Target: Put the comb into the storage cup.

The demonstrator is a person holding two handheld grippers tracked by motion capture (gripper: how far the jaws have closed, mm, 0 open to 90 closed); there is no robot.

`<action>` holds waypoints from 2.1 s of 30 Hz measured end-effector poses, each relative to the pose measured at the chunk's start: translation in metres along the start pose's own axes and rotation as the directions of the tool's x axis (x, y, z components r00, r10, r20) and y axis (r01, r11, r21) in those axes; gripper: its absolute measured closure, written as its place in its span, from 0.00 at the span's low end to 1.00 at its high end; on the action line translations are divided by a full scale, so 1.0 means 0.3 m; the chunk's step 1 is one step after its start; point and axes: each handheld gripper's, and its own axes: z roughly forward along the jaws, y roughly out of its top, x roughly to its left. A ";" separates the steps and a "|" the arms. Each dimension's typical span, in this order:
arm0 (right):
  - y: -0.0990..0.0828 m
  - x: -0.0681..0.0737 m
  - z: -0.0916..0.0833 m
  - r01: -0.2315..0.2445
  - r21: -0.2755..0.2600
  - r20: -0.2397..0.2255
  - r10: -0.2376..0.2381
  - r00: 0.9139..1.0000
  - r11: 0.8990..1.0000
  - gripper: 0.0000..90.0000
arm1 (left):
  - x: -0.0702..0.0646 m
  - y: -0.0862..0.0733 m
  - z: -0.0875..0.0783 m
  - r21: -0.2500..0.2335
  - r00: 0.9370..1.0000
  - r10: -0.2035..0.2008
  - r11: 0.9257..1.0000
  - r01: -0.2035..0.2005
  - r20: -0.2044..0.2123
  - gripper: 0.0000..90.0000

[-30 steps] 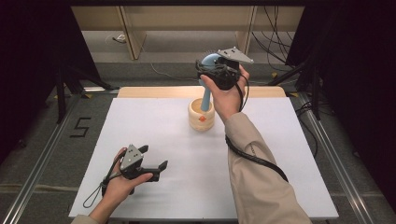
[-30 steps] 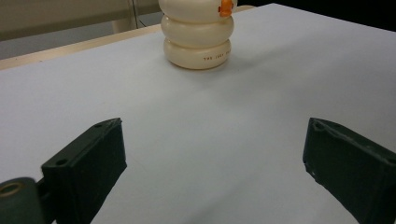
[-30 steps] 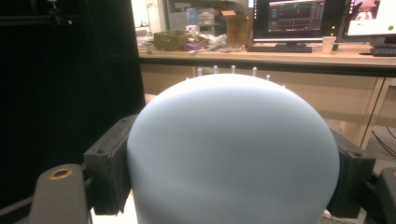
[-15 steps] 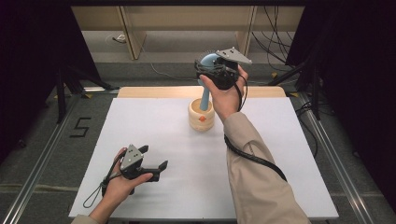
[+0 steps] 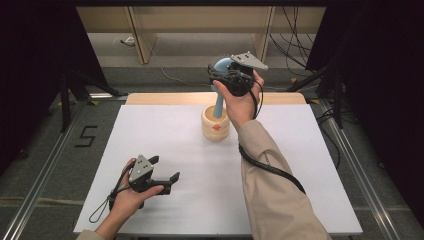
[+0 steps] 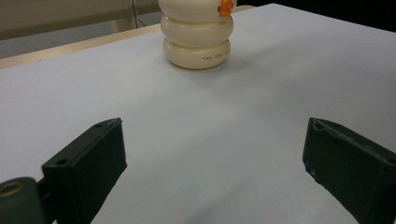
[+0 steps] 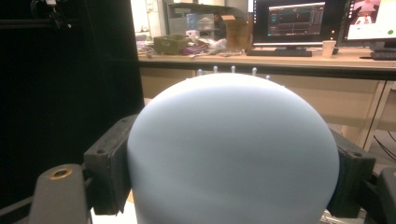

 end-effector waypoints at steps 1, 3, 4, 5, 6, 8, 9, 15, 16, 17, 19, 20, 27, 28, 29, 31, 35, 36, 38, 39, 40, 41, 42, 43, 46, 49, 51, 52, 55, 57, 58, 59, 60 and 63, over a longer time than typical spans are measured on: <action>-0.001 0.000 0.001 0.000 0.000 0.000 0.000 1.000 1.000 0.23 | 0.000 0.000 0.000 0.000 1.000 0.000 1.000 0.000 0.000 0.06; -0.003 0.001 0.003 0.000 -0.002 0.002 0.000 1.000 1.000 0.23 | -0.001 0.000 0.000 -0.001 1.000 -0.002 1.000 0.002 0.001 0.06; -0.004 0.000 0.004 0.002 -0.001 0.002 -0.002 1.000 1.000 0.23 | -0.001 0.000 0.001 -0.001 1.000 -0.002 1.000 0.002 0.001 0.06; -0.005 0.000 0.006 0.003 0.001 0.002 -0.003 1.000 1.000 0.23 | -0.001 0.000 0.001 -0.001 1.000 -0.002 1.000 0.002 0.001 0.06; -0.006 0.000 0.007 0.004 0.000 0.003 -0.004 1.000 1.000 0.23 | -0.002 0.000 0.001 -0.001 1.000 -0.002 1.000 0.002 0.001 0.06; -0.007 0.000 0.009 0.004 0.000 0.005 -0.004 1.000 1.000 0.23 | -0.002 -0.001 0.002 0.000 1.000 -0.003 1.000 0.003 0.001 0.06; -0.008 -0.001 0.010 0.004 0.000 0.005 -0.004 1.000 1.000 0.23 | -0.002 -0.001 0.002 0.000 1.000 -0.003 1.000 0.003 0.001 0.06; -0.014 -0.005 0.018 0.009 0.006 0.012 -0.009 1.000 1.000 0.23 | -0.003 -0.002 0.003 0.000 1.000 -0.004 1.000 0.004 0.001 0.06; -0.016 -0.005 0.019 0.009 0.007 0.012 -0.009 1.000 1.000 0.23 | -0.003 -0.002 0.003 0.000 1.000 -0.004 1.000 0.004 0.001 0.06; -0.017 -0.006 0.020 0.010 0.008 0.012 -0.010 1.000 1.000 0.23 | -0.003 -0.002 0.003 0.000 1.000 -0.004 1.000 0.004 0.000 0.06; -0.018 -0.006 0.023 0.010 0.010 0.013 -0.010 1.000 1.000 0.23 | -0.003 -0.001 0.003 -0.001 1.000 -0.003 1.000 0.003 0.000 0.06; -0.019 -0.006 0.024 0.010 0.009 0.013 -0.010 1.000 1.000 0.23 | -0.003 -0.002 0.003 -0.001 1.000 -0.004 1.000 0.004 0.000 0.06; -0.024 -0.005 0.032 0.013 0.013 0.014 -0.013 1.000 1.000 0.23 | -0.002 -0.002 0.004 -0.001 1.000 -0.005 1.000 0.005 0.001 0.06; -0.025 -0.005 0.033 0.012 0.013 0.013 -0.012 1.000 1.000 0.23 | -0.002 -0.002 0.004 -0.001 1.000 -0.006 1.000 0.006 0.001 0.06; -0.026 -0.004 0.034 0.011 0.014 0.012 -0.012 1.000 1.000 0.23 | -0.002 -0.002 0.004 0.000 1.000 -0.005 1.000 0.005 0.001 0.06; -0.027 -0.003 0.036 0.014 0.014 0.012 -0.015 1.000 1.000 0.23 | -0.003 -0.003 0.004 0.000 1.000 -0.007 1.000 0.007 0.000 0.06; -0.029 -0.002 0.038 0.013 0.017 0.010 -0.014 1.000 1.000 0.23 | -0.004 -0.003 0.004 0.000 1.000 -0.007 1.000 0.007 0.001 0.06; -0.029 -0.002 0.038 0.014 0.018 0.010 -0.014 1.000 1.000 0.23 | -0.004 -0.003 0.004 0.000 1.000 -0.007 1.000 0.007 0.001 0.06; -0.030 -0.002 0.038 0.014 0.018 0.011 -0.014 1.000 1.000 0.23 | -0.004 -0.003 0.004 0.000 1.000 -0.007 1.000 0.007 0.001 0.06; -0.030 -0.002 0.038 0.013 0.018 0.011 -0.013 1.000 1.000 0.23 | -0.004 -0.003 0.004 0.000 1.000 -0.006 1.000 0.006 0.001 0.06; -0.030 -0.003 0.038 0.013 0.018 0.010 -0.013 1.000 1.000 0.23 | -0.004 -0.003 0.005 0.000 1.000 -0.006 1.000 0.006 0.001 0.06; -0.030 -0.002 0.038 0.014 0.018 0.009 -0.014 1.000 1.000 0.23 | -0.004 -0.003 0.005 0.000 1.000 -0.006 1.000 0.006 0.002 0.06; -0.031 -0.002 0.038 0.014 0.019 0.009 -0.015 1.000 1.000 0.23 | -0.004 -0.003 0.005 0.001 1.000 -0.006 1.000 0.006 0.002 0.06; -0.031 -0.002 0.039 0.014 0.020 0.008 -0.015 1.000 1.000 0.23 | -0.004 -0.003 0.005 0.000 1.000 -0.006 1.000 0.006 0.002 0.06; -0.033 -0.002 0.041 0.015 0.022 0.008 -0.016 1.000 1.000 0.23 | -0.005 -0.003 0.005 0.001 1.000 -0.006 1.000 0.006 0.002 0.06; -0.035 -0.003 0.044 0.016 0.023 0.009 -0.016 1.000 1.000 0.23 | -0.005 -0.003 0.005 0.001 1.000 -0.007 1.000 0.007 0.003 0.06; -0.037 -0.002 0.045 0.017 0.025 0.010 -0.017 1.000 1.000 0.23 | -0.005 -0.004 0.005 0.001 1.000 -0.008 1.000 0.008 0.003 0.06; -0.039 -0.002 0.046 0.018 0.025 0.011 -0.018 1.000 1.000 0.23 | -0.005 -0.004 0.005 0.001 1.000 -0.008 1.000 0.008 0.003 0.06; -0.042 0.001 0.048 0.018 0.027 0.012 -0.019 1.000 0.999 0.23 | -0.005 -0.003 0.005 0.000 1.000 -0.007 1.000 0.007 0.003 0.06; -0.044 0.003 0.049 0.020 0.028 0.011 -0.020 1.000 0.999 0.23 | -0.005 -0.003 0.005 0.000 1.000 -0.007 1.000 0.007 0.003 0.06; -0.045 0.004 0.050 0.021 0.030 0.012 -0.021 1.000 0.999 0.23 | -0.005 -0.003 0.005 0.000 1.000 -0.007 1.000 0.007 0.003 0.06; -0.047 0.004 0.051 0.023 0.029 0.013 -0.023 1.000 0.999 0.23 | -0.005 -0.003 0.005 0.001 1.000 -0.007 1.000 0.007 0.003 0.06; -0.049 0.005 0.052 0.023 0.030 0.012 -0.024 1.000 0.999 0.23 | -0.005 -0.003 0.005 0.001 1.000 -0.008 1.000 0.008 0.003 0.06; -0.054 0.005 0.055 0.025 0.031 0.013 -0.026 1.000 0.999 0.23 | -0.005 -0.004 0.005 0.000 1.000 -0.008 1.000 0.008 0.003 0.06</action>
